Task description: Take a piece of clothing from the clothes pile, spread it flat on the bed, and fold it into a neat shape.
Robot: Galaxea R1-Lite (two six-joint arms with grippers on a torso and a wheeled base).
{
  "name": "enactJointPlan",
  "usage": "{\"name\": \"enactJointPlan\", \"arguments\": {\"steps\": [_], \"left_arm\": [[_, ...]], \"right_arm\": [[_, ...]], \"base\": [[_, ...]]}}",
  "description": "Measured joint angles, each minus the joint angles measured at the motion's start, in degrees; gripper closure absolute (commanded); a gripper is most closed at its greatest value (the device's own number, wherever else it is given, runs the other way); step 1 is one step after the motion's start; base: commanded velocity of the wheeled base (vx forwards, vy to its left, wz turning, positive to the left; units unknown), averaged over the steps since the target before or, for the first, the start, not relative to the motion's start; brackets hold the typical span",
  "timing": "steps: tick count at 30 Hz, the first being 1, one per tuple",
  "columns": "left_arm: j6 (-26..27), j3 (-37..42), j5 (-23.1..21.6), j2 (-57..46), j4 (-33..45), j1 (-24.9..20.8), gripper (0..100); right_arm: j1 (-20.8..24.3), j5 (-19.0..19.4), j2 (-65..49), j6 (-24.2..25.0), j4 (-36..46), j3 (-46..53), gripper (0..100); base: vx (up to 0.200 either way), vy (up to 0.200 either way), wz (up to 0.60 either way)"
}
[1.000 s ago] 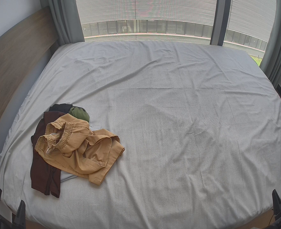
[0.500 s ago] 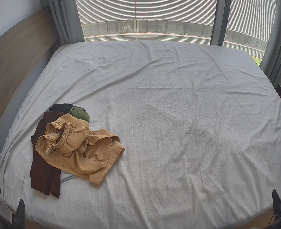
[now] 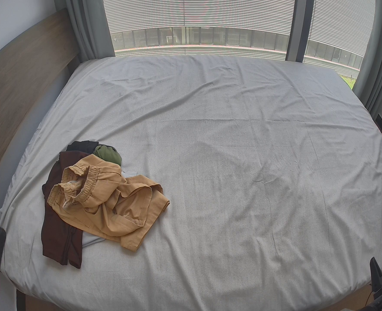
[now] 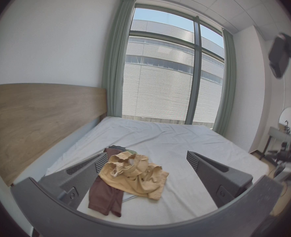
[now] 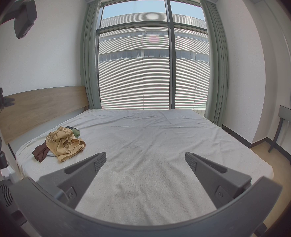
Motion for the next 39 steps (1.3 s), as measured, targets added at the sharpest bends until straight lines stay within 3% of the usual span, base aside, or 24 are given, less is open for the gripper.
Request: {"name": "enactJointPlan", "arguments": {"steps": [13,24,39], "left_arm": [[-5.3,-20.9,-3.4,29.3,-3.3,-4.4,0],[-5.7,-22.7,-4.8,44.3,-9.9,-4.3,0],[-5.7,-21.3,-12.7,54.9,-10.2,4.0,0]], "right_arm": [[0.0,0.0,0.0,0.0,0.0,0.0,0],[0.0,0.0,0.0,0.2,0.0,0.0,0],[0.0,0.0,0.0,0.2,0.0,0.0,0]], "base": [[0.000,0.000,0.00],[0.000,0.000,0.00],[0.000,0.000,0.00]]}}
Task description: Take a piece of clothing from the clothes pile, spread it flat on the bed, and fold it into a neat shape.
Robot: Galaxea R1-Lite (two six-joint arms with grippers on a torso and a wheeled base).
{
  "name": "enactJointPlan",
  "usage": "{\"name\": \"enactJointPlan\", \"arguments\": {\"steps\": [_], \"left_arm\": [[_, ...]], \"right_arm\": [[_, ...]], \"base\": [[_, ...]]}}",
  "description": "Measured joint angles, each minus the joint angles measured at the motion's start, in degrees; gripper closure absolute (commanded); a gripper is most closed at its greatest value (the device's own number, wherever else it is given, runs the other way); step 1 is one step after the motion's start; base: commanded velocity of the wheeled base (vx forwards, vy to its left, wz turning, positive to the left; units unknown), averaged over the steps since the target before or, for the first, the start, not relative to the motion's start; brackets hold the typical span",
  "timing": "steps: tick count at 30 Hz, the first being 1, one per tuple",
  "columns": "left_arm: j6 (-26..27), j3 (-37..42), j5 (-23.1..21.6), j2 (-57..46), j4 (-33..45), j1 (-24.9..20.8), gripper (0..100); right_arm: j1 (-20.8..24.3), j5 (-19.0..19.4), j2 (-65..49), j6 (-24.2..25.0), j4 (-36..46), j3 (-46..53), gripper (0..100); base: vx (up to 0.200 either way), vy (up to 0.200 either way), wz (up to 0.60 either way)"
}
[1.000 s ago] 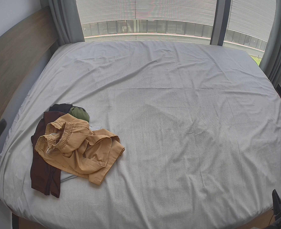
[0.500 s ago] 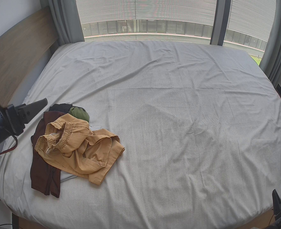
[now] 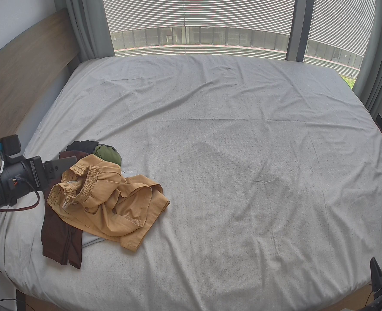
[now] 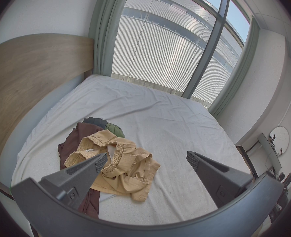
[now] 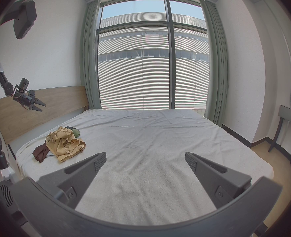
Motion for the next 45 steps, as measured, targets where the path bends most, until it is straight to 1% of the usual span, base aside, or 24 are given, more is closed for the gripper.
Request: {"name": "enactJointPlan", "arguments": {"steps": [5,8,16,21,31,45], "left_arm": [[0.1,0.1,-1.9,3.0,-0.7,1.3,0],[0.1,0.5,-2.8,4.7,-2.4,2.1,0],[0.1,2.3,-3.4,10.5,-11.0,3.0,0],[0.0,3.1,-3.5,15.0,-14.4,3.4,0],[-0.2,2.6,-3.6,23.7,-24.7,4.6,0],[-0.3,0.2,-3.6,32.0,-26.7,4.3,0]], "right_arm": [[0.0,0.0,0.0,0.0,0.0,0.0,0],[0.0,0.0,0.0,0.0,0.0,0.0,0],[0.0,0.0,0.0,0.0,0.0,0.0,0],[0.0,0.0,0.0,0.0,0.0,0.0,0],[0.0,0.0,0.0,0.0,0.0,0.0,0],[0.0,0.0,0.0,0.0,0.0,0.0,0]], "base": [[0.000,0.000,0.00],[0.000,0.000,0.00],[0.000,0.000,0.00],[0.000,0.000,0.00],[0.000,0.000,0.00],[0.000,0.000,0.00]]}}
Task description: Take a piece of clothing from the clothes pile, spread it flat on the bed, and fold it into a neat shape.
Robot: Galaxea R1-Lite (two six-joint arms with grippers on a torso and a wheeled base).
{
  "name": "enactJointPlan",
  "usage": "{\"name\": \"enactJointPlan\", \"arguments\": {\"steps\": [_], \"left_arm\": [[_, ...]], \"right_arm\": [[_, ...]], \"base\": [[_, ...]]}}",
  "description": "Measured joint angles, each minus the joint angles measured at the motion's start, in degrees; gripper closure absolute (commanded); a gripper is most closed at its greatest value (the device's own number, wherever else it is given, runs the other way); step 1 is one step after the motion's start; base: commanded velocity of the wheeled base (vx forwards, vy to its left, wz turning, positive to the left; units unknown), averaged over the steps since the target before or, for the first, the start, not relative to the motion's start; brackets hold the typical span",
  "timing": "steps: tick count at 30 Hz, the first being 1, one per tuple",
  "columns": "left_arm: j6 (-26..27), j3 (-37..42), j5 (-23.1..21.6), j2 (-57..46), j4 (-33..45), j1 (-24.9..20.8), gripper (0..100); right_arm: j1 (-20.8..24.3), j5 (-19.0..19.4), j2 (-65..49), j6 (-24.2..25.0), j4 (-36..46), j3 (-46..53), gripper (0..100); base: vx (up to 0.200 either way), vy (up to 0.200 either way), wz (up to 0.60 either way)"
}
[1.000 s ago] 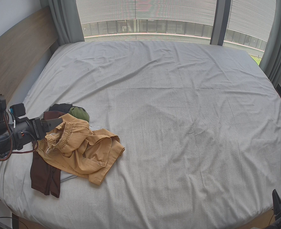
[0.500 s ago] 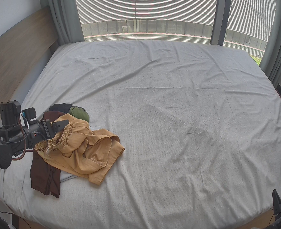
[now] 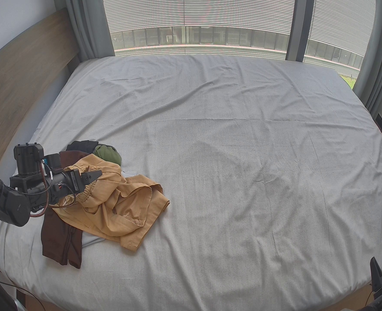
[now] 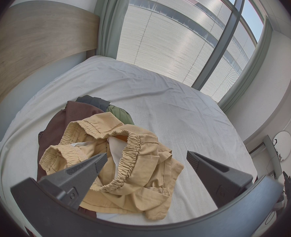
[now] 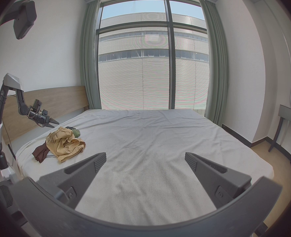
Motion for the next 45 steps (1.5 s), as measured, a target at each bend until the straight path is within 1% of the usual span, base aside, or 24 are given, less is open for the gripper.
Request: {"name": "enactJointPlan", "arguments": {"steps": [7,16,24,25,30,39,45], "left_arm": [[-1.0,-1.2,0.0,3.8,-3.5,-0.5,0],[-1.3,-3.1,0.0,7.4,-4.1,-2.4,0],[-4.1,-4.6,0.1,10.2,-6.0,-4.5,0],[-4.2,-4.8,0.1,10.6,-6.4,-4.6,100],[-4.2,-5.4,0.3,12.5,-9.0,-4.5,100],[-4.3,-5.8,0.1,14.3,-9.4,-3.9,100],[-7.9,-5.4,-0.1,13.4,-10.5,-4.5,100]], "right_arm": [[0.0,0.0,0.0,0.0,0.0,0.0,0],[0.0,0.0,0.0,0.0,0.0,0.0,0],[0.0,0.0,0.0,0.2,0.0,0.0,0],[0.0,0.0,0.0,0.2,0.0,0.0,0],[0.0,0.0,0.0,0.3,0.0,0.0,0],[0.0,-0.2,0.0,0.4,0.0,0.0,0],[0.0,-0.3,0.0,0.4,0.0,0.0,0]], "base": [[0.000,0.000,0.00],[0.000,0.000,0.00],[0.000,0.000,0.00],[0.000,0.000,0.00],[0.000,0.000,0.00],[0.000,0.000,0.00],[0.000,0.000,0.00]]}}
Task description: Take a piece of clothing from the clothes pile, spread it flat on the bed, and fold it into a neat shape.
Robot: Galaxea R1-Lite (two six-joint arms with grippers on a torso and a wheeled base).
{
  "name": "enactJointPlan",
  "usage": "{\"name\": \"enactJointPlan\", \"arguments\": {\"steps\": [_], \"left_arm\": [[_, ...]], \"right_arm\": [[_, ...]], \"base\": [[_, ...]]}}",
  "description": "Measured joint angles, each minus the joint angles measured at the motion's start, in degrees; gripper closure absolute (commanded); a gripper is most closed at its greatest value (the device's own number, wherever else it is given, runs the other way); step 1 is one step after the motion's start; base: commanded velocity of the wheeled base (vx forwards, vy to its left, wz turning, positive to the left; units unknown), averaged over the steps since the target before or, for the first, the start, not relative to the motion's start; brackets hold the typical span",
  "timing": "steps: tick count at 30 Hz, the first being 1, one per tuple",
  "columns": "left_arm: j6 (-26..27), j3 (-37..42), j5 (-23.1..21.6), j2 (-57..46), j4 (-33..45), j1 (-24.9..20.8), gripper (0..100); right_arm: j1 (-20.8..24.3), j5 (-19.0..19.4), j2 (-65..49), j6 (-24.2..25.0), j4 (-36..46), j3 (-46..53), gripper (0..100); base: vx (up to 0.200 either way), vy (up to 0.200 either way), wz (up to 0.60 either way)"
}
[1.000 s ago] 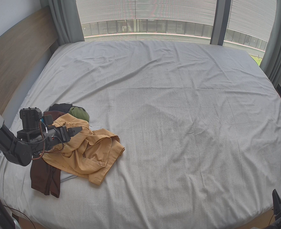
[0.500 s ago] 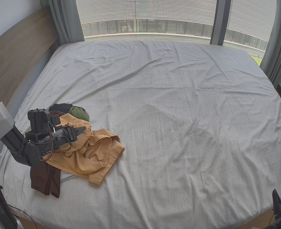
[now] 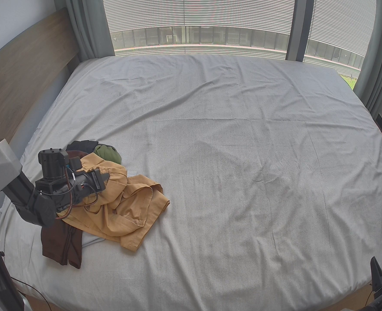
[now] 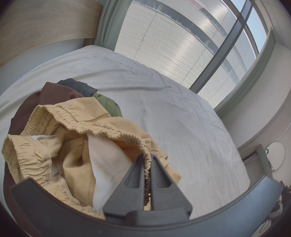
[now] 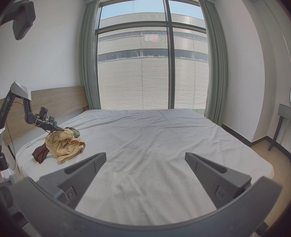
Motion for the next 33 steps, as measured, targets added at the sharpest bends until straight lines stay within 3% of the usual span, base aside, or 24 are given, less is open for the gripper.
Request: {"name": "enactJointPlan", "arguments": {"steps": [7,15,33], "left_arm": [[-5.3,1.5,-2.7,-6.6,-1.8,-1.2,100],[-7.5,3.3,-9.6,-15.1,-2.3,-2.0,100],[-7.6,6.2,-10.3,-23.3,-6.1,-9.7,100]], "right_arm": [[0.0,0.0,0.0,-0.1,0.0,0.0,0],[0.0,0.0,0.0,-0.2,0.1,0.0,0],[-0.1,0.0,0.0,-0.2,0.1,0.0,0]], "base": [[0.000,0.000,0.00],[0.000,0.000,0.00],[0.000,0.000,0.00]]}}
